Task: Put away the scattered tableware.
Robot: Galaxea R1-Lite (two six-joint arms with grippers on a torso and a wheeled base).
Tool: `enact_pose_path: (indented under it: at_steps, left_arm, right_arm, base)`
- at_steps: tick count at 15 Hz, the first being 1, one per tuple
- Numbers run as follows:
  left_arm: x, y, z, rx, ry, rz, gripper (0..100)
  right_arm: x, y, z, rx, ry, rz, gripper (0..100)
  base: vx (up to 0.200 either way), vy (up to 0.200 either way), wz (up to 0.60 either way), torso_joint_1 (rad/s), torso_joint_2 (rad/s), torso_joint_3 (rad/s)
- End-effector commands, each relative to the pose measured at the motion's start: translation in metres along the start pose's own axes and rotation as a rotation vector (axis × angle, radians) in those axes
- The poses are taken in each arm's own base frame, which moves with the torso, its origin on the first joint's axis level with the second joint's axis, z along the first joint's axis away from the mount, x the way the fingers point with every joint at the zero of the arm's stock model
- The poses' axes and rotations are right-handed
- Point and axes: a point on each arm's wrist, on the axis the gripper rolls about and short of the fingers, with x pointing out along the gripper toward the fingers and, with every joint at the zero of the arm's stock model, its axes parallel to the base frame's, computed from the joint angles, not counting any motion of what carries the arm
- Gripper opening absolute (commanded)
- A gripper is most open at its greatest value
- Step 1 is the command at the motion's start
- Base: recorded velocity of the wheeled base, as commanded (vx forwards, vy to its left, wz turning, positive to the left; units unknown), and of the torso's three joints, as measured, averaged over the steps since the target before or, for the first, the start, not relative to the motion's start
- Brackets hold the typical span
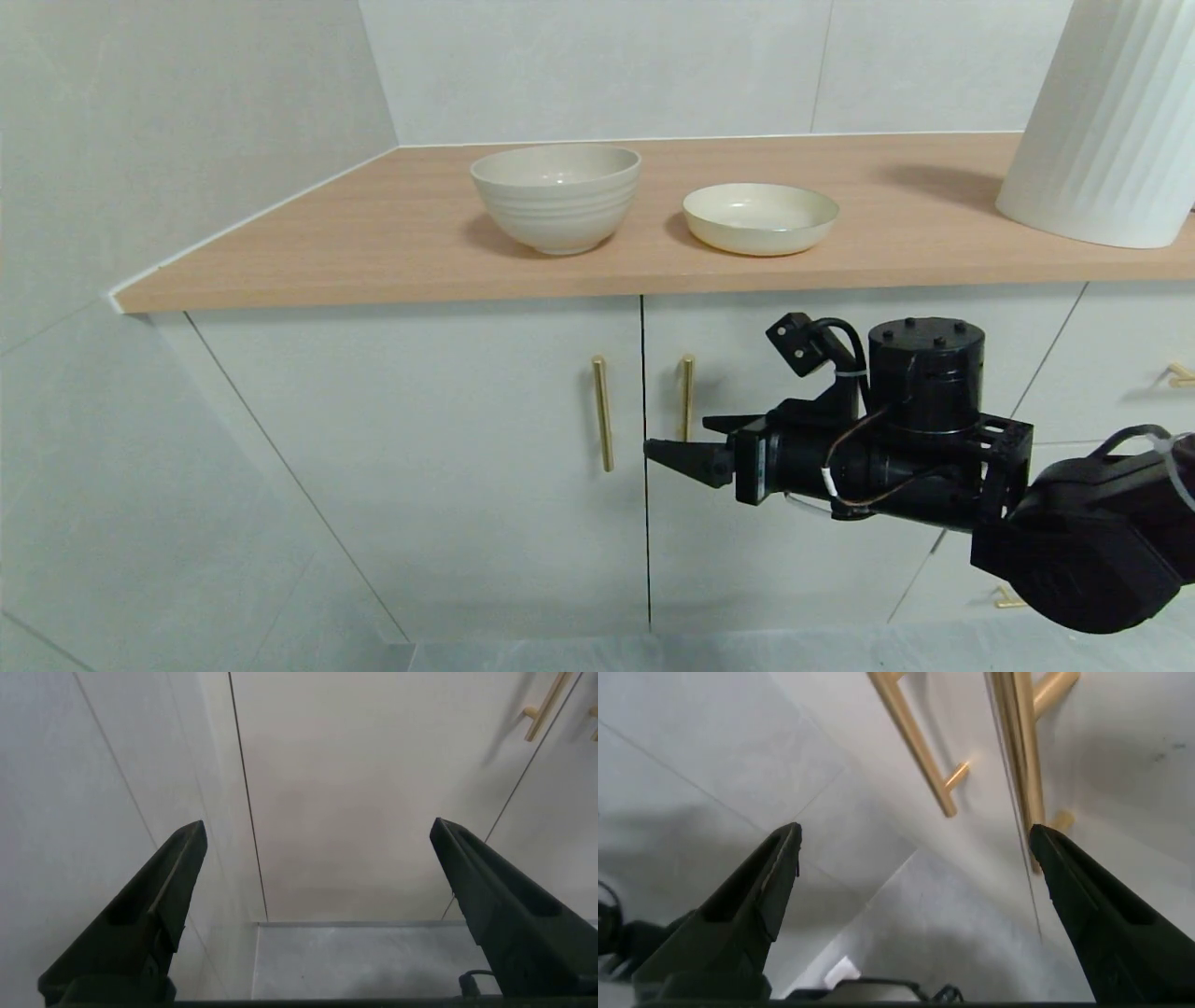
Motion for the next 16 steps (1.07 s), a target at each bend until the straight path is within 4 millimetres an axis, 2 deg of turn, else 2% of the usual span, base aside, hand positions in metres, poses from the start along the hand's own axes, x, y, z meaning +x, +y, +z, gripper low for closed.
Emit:
enact_pose_path:
  at_steps: [1, 6, 11, 16]
  left_arm:
    - [0.000, 0.000, 0.000, 0.000, 0.000, 0.001, 100]
    - [0.000, 0.000, 0.000, -0.002, -0.001, 0.001, 100]
    - [0.000, 0.000, 0.000, 0.000, 0.000, 0.001, 100]
    - [0.000, 0.000, 0.000, -0.002, 0.000, 0.001, 100]
  right_arm:
    - [0.008, -0.006, -0.009, 0.009, 0.024, -0.014, 100]
    - [0.015, -0.016, -0.009, 0.026, -0.029, -0.039, 100]
    - [0.031, -0.023, -0.015, 0.029, -0.123, -0.009, 100]
    - [0.032, -0.020, -0.014, 0.058, -0.154, 0.019, 100]
  base:
    - [0.000, 0.000, 0.00, 0.000, 0.00, 0.000]
    - [0.000, 0.000, 0.00, 0.000, 0.00, 0.000]
    - [0.000, 0.000, 0.00, 0.000, 0.00, 0.000]
    - [0.000, 0.000, 0.00, 0.000, 0.00, 0.000]
